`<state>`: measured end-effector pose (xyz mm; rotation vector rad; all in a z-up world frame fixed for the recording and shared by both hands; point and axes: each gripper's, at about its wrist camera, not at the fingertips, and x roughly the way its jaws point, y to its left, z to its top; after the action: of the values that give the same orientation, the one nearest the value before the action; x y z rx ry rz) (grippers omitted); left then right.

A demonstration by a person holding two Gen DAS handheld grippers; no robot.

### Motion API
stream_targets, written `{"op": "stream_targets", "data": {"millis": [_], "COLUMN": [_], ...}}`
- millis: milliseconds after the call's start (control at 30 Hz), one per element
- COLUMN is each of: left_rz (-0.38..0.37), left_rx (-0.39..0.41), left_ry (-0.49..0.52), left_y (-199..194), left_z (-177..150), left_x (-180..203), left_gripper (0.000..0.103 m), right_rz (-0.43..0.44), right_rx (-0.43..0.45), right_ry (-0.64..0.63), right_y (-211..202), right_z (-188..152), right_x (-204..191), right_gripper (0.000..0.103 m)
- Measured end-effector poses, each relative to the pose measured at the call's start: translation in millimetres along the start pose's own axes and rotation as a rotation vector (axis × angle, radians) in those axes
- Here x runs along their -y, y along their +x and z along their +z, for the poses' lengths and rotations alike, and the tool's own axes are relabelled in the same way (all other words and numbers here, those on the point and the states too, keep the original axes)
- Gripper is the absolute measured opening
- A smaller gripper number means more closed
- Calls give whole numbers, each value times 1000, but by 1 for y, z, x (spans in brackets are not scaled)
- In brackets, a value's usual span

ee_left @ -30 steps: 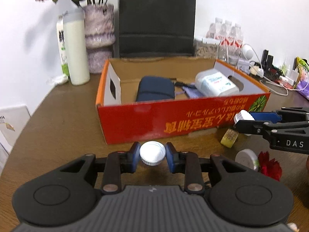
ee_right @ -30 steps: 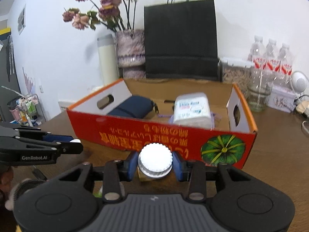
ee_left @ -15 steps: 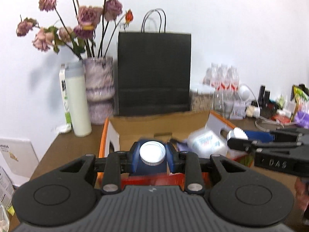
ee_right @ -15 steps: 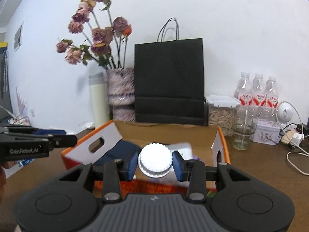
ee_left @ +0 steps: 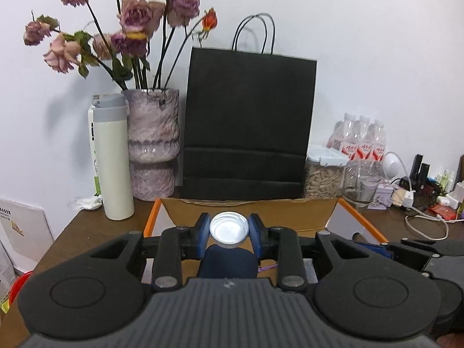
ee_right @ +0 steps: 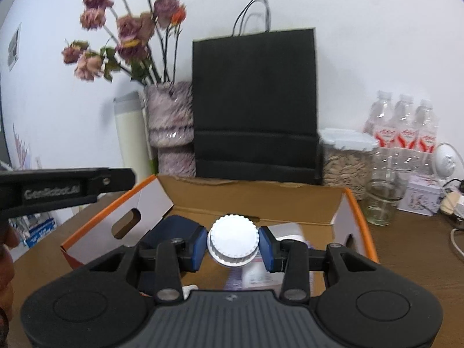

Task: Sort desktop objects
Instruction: 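Lower both caps into the cardboard box and open both tools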

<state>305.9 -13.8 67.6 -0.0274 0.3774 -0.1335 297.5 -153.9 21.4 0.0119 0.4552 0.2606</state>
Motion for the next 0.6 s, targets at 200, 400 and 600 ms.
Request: {"op": "stream_targets", "data": {"millis": [200, 400, 600], "left_rz": [32, 50, 53], "left_rx": [-54, -114, -165], "left_ry": [21, 35, 44], "left_y": [29, 51, 61], "left_z": [-7, -16, -27], "left_x": [-6, -12, -13], "left_gripper": [29, 29, 29], "right_rz": [9, 14, 17], "right_rx": [-31, -61, -75], "right_ry": [-35, -56, -82], "right_y": [26, 40, 42], "right_z": [2, -1, -7], "right_x": [-8, -8, -9], "right_gripper": [38, 38, 38]}}
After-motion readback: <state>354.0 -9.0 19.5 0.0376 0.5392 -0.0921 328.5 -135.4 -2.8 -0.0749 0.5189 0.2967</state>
